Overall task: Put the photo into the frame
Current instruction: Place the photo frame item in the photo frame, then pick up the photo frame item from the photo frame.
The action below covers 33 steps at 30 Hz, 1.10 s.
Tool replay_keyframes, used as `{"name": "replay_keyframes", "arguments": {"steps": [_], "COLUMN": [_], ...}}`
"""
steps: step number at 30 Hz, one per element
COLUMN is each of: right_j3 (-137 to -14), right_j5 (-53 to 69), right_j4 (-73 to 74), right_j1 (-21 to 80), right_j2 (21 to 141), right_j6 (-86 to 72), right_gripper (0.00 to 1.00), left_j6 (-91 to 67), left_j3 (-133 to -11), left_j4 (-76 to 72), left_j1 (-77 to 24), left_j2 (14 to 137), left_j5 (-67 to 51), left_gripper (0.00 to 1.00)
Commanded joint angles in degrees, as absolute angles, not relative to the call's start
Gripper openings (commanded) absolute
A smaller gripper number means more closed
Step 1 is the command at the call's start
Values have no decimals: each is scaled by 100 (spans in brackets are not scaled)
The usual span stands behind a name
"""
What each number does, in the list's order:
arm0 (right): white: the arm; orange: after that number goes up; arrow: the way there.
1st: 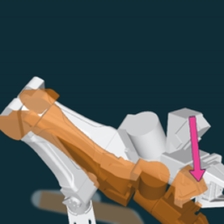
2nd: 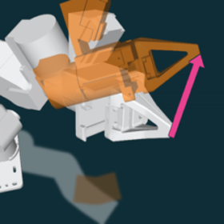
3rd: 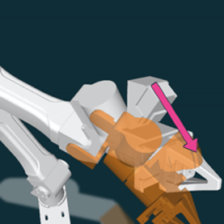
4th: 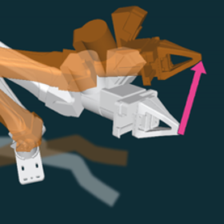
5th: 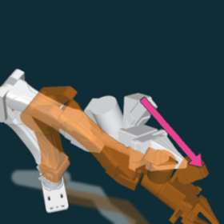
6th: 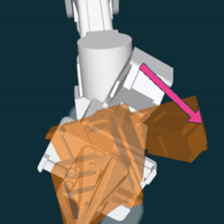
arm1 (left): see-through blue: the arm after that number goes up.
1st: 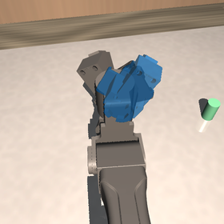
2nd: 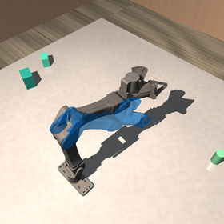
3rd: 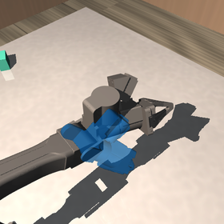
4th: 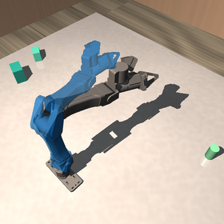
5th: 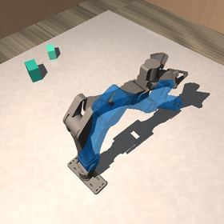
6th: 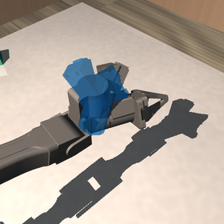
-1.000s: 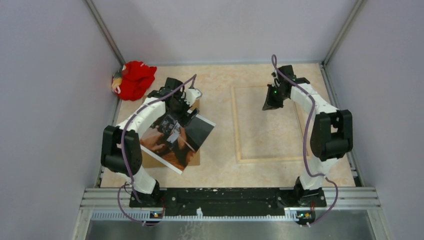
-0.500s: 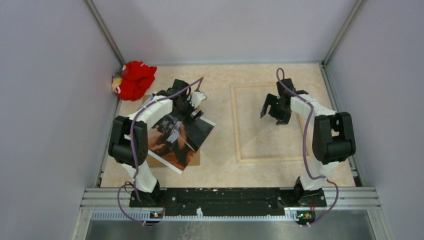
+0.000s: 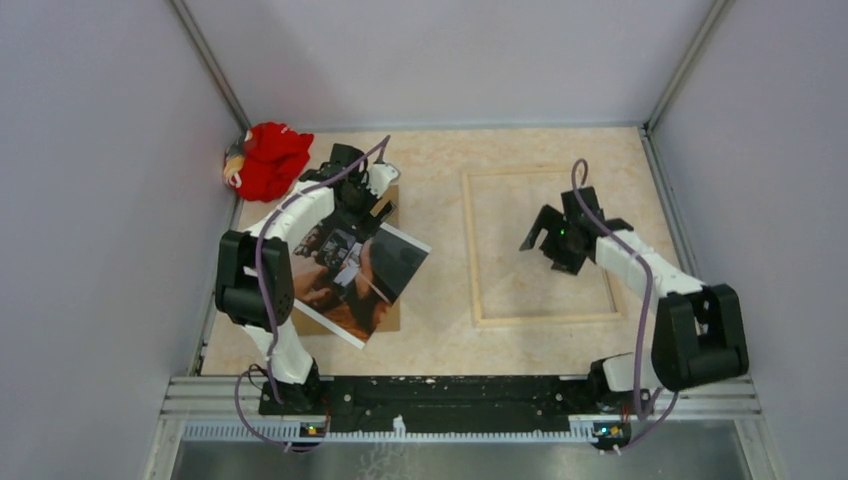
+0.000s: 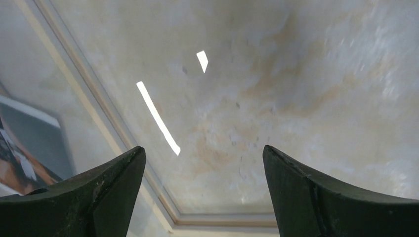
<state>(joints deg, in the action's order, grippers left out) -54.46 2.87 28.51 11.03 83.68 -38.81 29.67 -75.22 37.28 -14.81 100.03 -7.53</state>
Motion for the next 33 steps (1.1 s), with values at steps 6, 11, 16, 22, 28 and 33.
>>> {"name": "replay_keyframes", "arguments": {"steps": [6, 11, 16, 22, 28, 33], "right_j3": [-3421, -3081, -3012, -2632, -2220, -2355], "right_j5": [1271, 1485, 1364, 1085, 776, 487], "right_j4": [1375, 641, 59, -1179, -2673, -2901], "right_j1": [1643, 1894, 2279, 2533, 2634, 2632], "right_j2": [6998, 7187, 7701, 8188, 8313, 7764], "right_j6": [-5682, -6195, -6539, -7101, -7680, -7462], "right_gripper": [88, 88, 87, 82, 56, 33], "left_j6": [2527, 2483, 2358, 2277, 2344, 2440], "left_j3": [-8721, -8632, -8562, -8434, -8058, -7862], "left_j4": [3305, 3243, 3126, 3184, 3115, 3244], "left_j1": [-1310, -1310, -1317, -1425, -1459, -1476], "left_j2": [10889, 11025, 11234, 11416, 11376, 11196], "left_j5": [-441, -470, -543, -751, -862, -1112], "left_gripper": [98, 98, 98, 98, 98, 98]}}
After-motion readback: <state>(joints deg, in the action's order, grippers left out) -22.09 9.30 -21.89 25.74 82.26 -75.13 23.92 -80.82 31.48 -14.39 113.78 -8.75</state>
